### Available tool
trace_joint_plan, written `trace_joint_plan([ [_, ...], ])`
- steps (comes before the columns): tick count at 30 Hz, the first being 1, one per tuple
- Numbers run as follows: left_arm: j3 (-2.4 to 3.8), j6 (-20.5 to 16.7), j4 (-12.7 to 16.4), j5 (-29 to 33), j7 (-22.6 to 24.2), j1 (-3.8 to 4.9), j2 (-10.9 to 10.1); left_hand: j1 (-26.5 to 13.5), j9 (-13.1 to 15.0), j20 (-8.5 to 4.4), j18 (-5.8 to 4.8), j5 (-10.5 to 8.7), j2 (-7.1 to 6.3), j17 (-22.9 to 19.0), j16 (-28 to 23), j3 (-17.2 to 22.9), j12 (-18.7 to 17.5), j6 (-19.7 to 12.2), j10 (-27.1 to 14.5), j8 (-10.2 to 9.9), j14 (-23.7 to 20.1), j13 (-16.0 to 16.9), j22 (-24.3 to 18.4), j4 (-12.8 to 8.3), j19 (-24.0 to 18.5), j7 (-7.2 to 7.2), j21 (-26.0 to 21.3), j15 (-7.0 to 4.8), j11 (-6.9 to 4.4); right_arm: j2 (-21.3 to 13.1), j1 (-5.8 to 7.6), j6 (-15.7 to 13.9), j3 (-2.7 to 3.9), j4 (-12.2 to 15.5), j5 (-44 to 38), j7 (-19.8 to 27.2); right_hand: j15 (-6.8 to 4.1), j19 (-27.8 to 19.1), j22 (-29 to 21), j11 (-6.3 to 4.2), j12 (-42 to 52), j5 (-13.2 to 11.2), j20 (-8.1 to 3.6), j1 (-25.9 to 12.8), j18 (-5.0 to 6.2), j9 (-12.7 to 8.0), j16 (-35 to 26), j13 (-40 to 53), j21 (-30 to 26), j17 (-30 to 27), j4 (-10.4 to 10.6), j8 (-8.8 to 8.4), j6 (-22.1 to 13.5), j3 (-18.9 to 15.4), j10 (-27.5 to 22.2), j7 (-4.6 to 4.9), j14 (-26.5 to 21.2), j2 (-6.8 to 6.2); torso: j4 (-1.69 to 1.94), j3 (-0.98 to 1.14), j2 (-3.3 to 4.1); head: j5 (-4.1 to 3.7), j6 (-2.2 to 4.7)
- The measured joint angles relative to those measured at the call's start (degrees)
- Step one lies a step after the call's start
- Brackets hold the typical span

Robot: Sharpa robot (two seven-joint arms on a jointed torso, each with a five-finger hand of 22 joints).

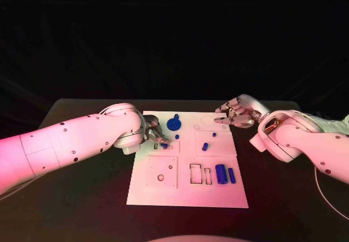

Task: Assemble the parts on the task board

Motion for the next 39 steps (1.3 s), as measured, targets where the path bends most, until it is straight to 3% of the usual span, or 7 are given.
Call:
trace_joint_plan([
  [5,-0.01,-5.20,1.49,-2.01,0.35,-1.77,-1.00,-0.38,0.04,0.00,0.00,-0.11,-0.37,0.00,0.00,0.35,0.32,0.19,0.01,0.00,0.00,0.16,0.00,-0.24,0.00,-0.02,0.00,0.00,0.00,-0.14,-0.03,-0.04,0.00,0.01,0.54,0.04,0.00,0.00,-0.12,0.00,0.00,0.00,0.00,0.00,0.00,0.00,0.00,0.00,0.00,0.00,0.00,0.00,0.00,0.00,0.00,0.00,0.00,0.00,0.26,0.14,-0.19,0.11,-0.14],
  [11,-0.03,-9.19,2.33,-4.84,0.44,-2.92,-1.10,-0.46,0.17,0.00,0.00,-0.14,-0.44,-0.01,0.00,0.69,0.32,0.20,0.21,-0.01,0.00,0.24,0.00,-0.26,0.00,-0.01,0.00,0.00,-0.20,-0.15,-0.03,-0.09,-0.01,0.05,1.19,0.09,0.00,0.00,-0.21,-0.16,0.00,0.00,0.00,0.00,0.00,0.00,0.00,-0.10,0.00,-0.01,0.16,0.00,0.00,-0.16,-0.16,0.00,0.00,0.00,0.46,0.24,-0.35,0.25,-0.26],
  [20,-0.01,-10.56,2.51,-8.40,0.39,-3.26,-0.98,-0.68,0.24,0.00,0.00,-0.16,-0.51,-0.01,0.00,0.79,0.65,0.29,0.41,0.20,0.00,0.44,0.00,-0.35,0.00,0.08,0.00,0.00,-0.01,-0.16,-0.04,-0.12,-0.02,0.06,1.73,0.15,0.00,0.00,-0.21,-0.17,0.00,0.00,0.00,0.00,0.00,0.00,0.00,-0.09,0.00,-0.01,0.16,0.00,0.00,-0.16,-0.17,0.00,0.00,0.00,0.52,0.30,-0.39,0.17,-0.18],
  [39,0.14,-7.15,1.68,-10.49,0.17,-3.41,0.46,-1.22,0.56,-0.01,0.00,-1.10,-1.04,-0.02,0.00,1.49,0.65,0.61,0.61,0.18,0.00,0.62,0.00,-0.53,-0.01,-0.03,0.01,0.00,-0.20,-0.28,-0.04,0.24,-0.04,0.20,2.01,0.18,0.00,0.00,-0.40,-0.16,0.00,0.16,0.00,0.00,0.00,0.00,-0.23,-0.18,-0.08,-0.01,0.16,0.00,0.00,-0.16,-0.17,0.00,0.00,0.00,0.59,0.23,-0.30,-0.21,-0.45],
])
